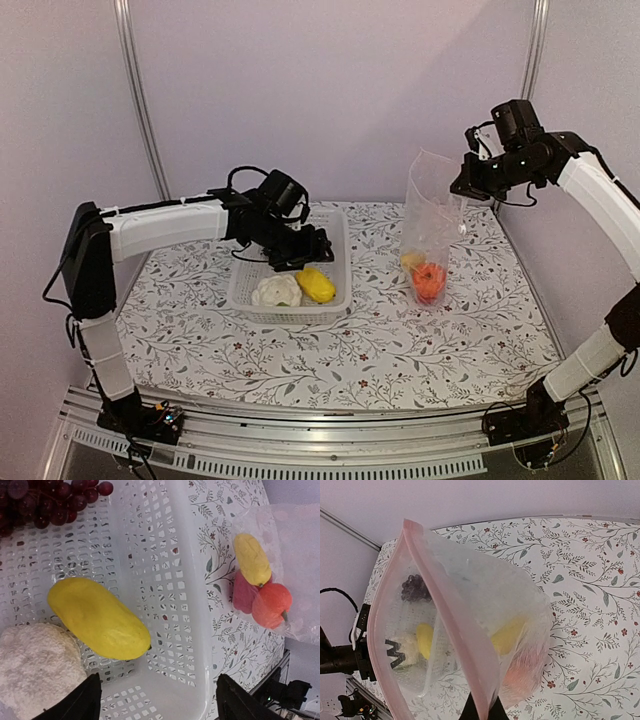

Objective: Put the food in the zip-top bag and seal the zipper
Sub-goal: Pick up the fake fruit from the bin.

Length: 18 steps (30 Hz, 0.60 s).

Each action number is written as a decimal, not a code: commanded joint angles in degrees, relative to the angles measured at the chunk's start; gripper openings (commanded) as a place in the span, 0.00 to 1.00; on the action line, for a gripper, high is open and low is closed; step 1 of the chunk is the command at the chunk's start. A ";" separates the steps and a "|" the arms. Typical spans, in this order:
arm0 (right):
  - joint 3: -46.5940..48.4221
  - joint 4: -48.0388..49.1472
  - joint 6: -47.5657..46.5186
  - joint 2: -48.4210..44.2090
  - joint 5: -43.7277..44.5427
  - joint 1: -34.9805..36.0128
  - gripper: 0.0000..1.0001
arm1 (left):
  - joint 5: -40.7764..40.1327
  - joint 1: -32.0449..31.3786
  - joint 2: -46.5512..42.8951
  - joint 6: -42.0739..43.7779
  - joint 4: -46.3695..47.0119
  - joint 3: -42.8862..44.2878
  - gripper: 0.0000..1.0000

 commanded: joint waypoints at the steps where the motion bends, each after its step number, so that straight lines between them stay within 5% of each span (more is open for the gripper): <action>1: -1.62 1.31 -1.16 -0.75 -0.94 0.18 0.00 | -3.28 -0.38 4.16 -9.28 -3.45 4.63 0.79; 8: -5.01 2.93 -1.20 -2.43 -2.39 0.17 0.00 | -3.98 -0.46 12.10 -16.20 -9.02 11.23 0.79; 18: -5.59 4.18 -1.30 -2.65 -3.59 0.20 0.00 | -3.33 0.47 14.87 -23.33 -12.25 9.70 0.81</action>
